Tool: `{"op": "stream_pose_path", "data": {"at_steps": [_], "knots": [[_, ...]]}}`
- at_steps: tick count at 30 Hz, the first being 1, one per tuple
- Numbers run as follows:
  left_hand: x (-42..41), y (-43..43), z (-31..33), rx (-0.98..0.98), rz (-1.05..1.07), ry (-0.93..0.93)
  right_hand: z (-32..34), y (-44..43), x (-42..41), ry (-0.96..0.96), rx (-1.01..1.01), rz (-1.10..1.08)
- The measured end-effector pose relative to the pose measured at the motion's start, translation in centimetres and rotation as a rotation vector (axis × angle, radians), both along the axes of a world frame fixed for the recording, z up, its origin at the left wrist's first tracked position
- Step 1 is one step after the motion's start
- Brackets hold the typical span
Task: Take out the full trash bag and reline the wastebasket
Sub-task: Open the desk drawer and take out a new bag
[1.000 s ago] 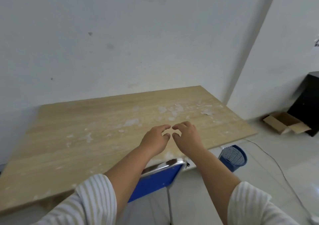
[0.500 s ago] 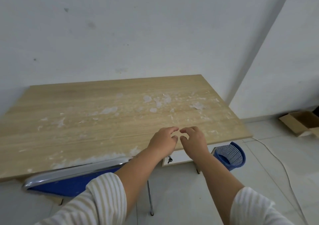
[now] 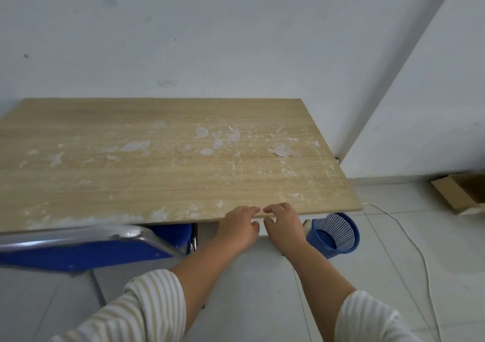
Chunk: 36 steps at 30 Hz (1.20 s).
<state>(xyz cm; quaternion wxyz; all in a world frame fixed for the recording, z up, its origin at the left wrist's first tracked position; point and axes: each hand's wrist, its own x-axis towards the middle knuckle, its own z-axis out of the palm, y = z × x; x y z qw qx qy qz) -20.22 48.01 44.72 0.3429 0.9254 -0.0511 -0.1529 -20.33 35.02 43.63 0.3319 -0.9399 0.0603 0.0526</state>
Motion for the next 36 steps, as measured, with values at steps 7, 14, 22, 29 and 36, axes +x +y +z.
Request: {"op": "stream_pose_path", "data": {"at_steps": [7, 14, 22, 29, 36], "knots": [[-3.0, -4.7, -2.3, 0.008, 0.134, -0.052, -2.8, -4.0, -1.8, -0.001, 0.043, 0.087], [-3.3, -6.8, -7.2, 0.028, 0.175, -0.122, -8.1, -6.6, -2.2, -0.030, 0.136, 0.002], [-3.5, -7.5, -17.7, 0.177, 0.152, -0.254, -17.8, -6.1, -2.4, -0.119, 0.226, -0.069], [-1.4, -7.3, -21.9, 0.255, 0.201, -0.372, -20.4, -6.0, 0.5, -0.236, 0.364, -0.148], [1.0, -6.4, -21.9, 0.225, 0.332, -0.432, -19.4, -4.9, 3.0, -0.243, 0.739, -0.322]]}}
